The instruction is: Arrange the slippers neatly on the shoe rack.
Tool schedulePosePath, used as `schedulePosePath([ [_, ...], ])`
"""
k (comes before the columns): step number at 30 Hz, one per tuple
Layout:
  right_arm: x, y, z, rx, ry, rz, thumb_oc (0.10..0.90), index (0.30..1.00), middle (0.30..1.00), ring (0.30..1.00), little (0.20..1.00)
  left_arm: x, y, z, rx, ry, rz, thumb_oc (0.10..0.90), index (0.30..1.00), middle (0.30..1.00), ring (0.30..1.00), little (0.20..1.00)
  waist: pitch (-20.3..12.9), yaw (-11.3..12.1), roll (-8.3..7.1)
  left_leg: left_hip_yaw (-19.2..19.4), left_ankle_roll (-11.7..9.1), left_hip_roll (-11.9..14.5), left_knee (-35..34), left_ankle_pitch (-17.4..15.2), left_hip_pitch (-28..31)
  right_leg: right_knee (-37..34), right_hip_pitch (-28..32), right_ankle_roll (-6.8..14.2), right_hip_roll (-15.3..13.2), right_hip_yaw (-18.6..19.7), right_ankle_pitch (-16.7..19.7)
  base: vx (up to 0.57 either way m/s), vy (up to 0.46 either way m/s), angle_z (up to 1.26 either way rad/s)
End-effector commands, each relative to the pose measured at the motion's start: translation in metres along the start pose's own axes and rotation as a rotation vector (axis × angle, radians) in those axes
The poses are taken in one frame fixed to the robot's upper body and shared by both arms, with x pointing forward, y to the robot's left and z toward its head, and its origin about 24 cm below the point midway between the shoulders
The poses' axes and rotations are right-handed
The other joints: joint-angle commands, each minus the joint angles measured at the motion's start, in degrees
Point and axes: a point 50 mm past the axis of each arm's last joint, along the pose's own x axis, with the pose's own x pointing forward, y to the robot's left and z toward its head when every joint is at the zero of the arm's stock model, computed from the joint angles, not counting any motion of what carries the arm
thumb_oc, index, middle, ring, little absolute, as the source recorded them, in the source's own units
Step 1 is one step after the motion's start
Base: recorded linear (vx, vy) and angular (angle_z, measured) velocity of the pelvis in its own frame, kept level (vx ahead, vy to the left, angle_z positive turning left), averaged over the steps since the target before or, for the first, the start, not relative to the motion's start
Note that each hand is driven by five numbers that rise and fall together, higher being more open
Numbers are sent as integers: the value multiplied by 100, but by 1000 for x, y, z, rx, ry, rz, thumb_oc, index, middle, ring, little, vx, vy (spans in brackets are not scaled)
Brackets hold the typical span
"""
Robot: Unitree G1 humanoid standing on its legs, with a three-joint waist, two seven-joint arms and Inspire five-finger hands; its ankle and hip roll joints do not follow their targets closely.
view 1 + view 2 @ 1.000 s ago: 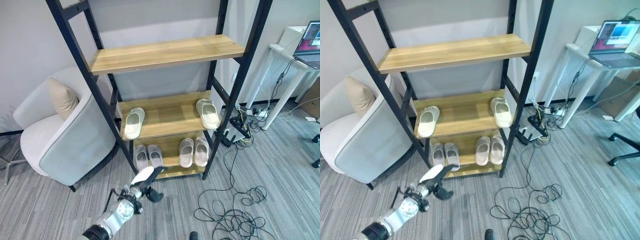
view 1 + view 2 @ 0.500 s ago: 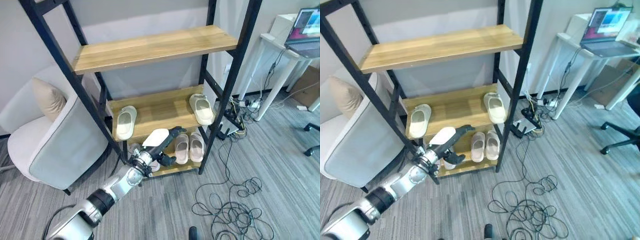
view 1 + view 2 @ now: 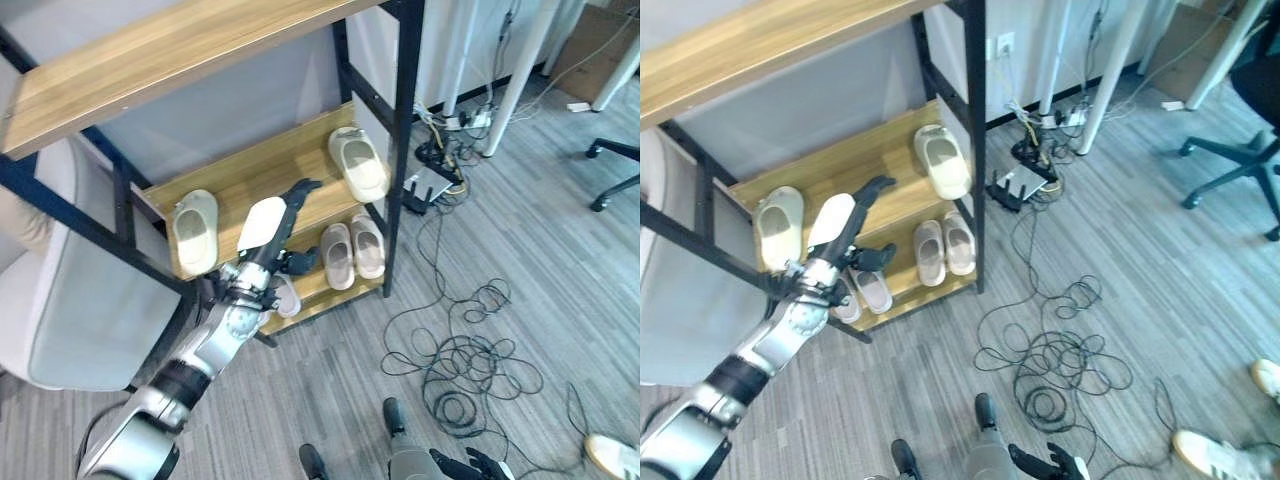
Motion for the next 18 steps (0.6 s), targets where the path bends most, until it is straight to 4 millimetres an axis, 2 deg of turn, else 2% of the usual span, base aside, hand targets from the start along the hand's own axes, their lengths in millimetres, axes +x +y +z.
schedulePosePath([
  [1, -4, -12, -9, -51, -3, -43, 800, 900, 900, 900, 900, 24, 25, 33, -42, -167, 118, 800, 900, 900, 900, 900, 214, 246, -317, -841, 118, 342, 1329, -629, -953, 682, 399, 220, -232, -58, -1776, 85, -110, 1],
  [4, -5, -17, -16, -58, 24, -59, 800, 900, 900, 900, 900, 26, 17, 38, -53, -178, 92, 800, 900, 900, 900, 900, 190, 308, -338, -868, 110, 246, 1226, -481, -1312, 657, 575, 183, -237, -245, -1880, 118, -45, 37],
  [6, -4, -21, -14, -61, 20, -76, 800, 900, 900, 900, 900, 27, 15, 41, -49, -187, 81, 800, 900, 900, 900, 900, 221, 425, -403, -968, 94, 91, 1027, -332, -1651, 689, 715, 141, -177, -296, -1994, 232, -20, 83],
  [7, -3, -21, -11, -67, 10, -81, 800, 900, 900, 900, 900, 27, 17, 43, -32, -198, 81, 800, 900, 900, 900, 900, 217, 543, -461, -1175, 67, -87, 754, -291, -1800, 748, 827, 121, -86, -249, -2162, 298, 29, 27],
  [10, -3, -18, -10, -85, -2, -62, 800, 900, 900, 900, 900, 26, 23, 42, -13, -205, 99, 800, 900, 900, 900, 900, 148, 569, -423, -1434, 82, -155, 406, -210, -1620, 779, 883, 152, 36, -122, -2235, 213, 78, -21],
  [11, -2, -16, -7, -97, -5, -56, 800, 900, 900, 900, 900, 25, 25, 40, 8, -206, 99, 800, 900, 900, 900, 900, 46, 571, -421, -1559, 79, -190, 384, -82, -1543, 777, 968, 170, 45, -25, -2289, 231, 127, -65],
  [14, -1, -13, -3, -94, -21, -42, 800, 900, 900, 900, 900, 23, 27, 37, 21, -201, 96, 800, 900, 900, 900, 900, -61, 604, -480, -1549, 114, -223, 453, -119, -1496, 731, 1018, 185, -15, 81, -2330, 233, 156, -64],
  [17, 0, -6, 3, -101, -34, -8, 800, 900, 900, 900, 900, 22, 30, 34, 35, -191, 90, 800, 900, 900, 900, 900, -153, 658, -595, -1449, 236, -302, 614, -304, -1443, 743, 1110, 253, -153, 190, -2363, 184, 153, -29],
  [18, 0, 0, 2, -104, -27, 14, 800, 900, 900, 900, 900, 21, 33, 34, 33, -195, 94, 800, 900, 900, 900, 900, -215, 689, -654, -1407, 334, -382, 684, -440, -1417, 865, 1104, 311, -219, 225, -2387, 140, 147, -11],
])
